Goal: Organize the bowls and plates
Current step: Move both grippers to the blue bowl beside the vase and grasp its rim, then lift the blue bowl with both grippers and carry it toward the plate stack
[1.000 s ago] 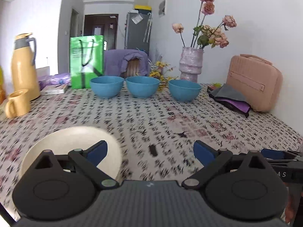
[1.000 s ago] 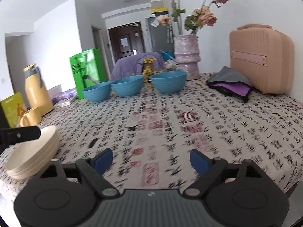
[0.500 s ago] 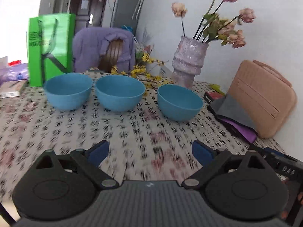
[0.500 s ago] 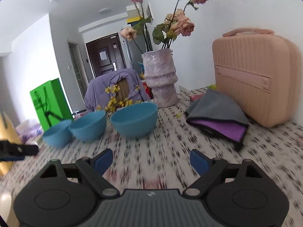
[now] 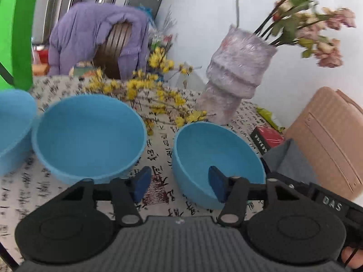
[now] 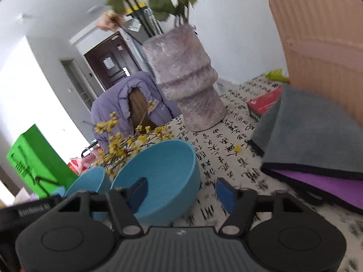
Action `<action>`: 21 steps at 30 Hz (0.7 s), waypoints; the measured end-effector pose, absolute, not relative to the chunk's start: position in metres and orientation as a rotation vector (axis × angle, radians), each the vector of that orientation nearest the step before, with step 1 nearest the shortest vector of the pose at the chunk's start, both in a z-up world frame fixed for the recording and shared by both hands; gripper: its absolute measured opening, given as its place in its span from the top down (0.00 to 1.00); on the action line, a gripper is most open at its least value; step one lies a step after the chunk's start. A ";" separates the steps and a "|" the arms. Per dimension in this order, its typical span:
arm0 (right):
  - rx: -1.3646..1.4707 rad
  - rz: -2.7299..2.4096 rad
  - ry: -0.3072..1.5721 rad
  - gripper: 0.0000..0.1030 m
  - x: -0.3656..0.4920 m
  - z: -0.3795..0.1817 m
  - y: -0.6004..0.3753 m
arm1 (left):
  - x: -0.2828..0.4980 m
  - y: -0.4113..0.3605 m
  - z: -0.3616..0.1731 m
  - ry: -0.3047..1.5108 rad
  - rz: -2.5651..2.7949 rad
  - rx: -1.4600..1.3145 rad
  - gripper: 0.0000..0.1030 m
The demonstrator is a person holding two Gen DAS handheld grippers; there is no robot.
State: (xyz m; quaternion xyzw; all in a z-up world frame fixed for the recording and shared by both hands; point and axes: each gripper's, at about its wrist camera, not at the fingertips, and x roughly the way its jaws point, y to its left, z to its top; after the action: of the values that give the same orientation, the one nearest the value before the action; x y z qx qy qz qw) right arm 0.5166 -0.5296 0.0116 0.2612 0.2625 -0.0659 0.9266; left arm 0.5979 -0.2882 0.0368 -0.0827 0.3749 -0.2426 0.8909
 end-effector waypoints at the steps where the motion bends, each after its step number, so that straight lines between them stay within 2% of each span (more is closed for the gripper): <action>1: 0.540 -0.142 0.546 0.43 0.526 0.008 -0.530 | 0.602 -0.292 0.033 0.790 -0.501 -0.172 0.55; 2: 0.538 -0.151 0.551 0.48 0.533 0.005 -0.531 | 0.606 -0.295 0.029 0.798 -0.498 -0.169 0.56; 4: 0.532 -0.166 0.572 0.57 0.545 -0.002 -0.530 | 0.613 -0.302 0.023 0.810 -0.489 -0.158 0.65; 6: 0.541 -0.168 0.594 0.71 0.551 -0.009 -0.532 | 0.619 -0.306 0.017 0.821 -0.490 -0.159 0.70; 7: 0.541 -0.168 0.601 0.75 0.553 -0.012 -0.532 | 0.621 -0.306 0.016 0.829 -0.493 -0.169 0.71; 8: 0.547 -0.163 0.599 0.77 0.554 -0.014 -0.533 | 0.623 -0.305 0.014 0.839 -0.503 -0.188 0.77; 14: 0.519 -0.179 0.604 0.85 0.550 -0.009 -0.528 | 0.613 -0.304 0.020 0.844 -0.503 -0.170 0.84; 21: 0.508 -0.146 0.573 0.86 0.500 0.016 -0.519 | 0.560 -0.284 0.048 0.824 -0.528 -0.155 0.84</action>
State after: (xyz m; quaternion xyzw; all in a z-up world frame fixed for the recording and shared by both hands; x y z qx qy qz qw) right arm 0.5004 -0.5188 0.0165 0.2477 0.2795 -0.0710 0.9249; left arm 0.5600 -0.2840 0.0481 -0.0745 0.3953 -0.2533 0.8798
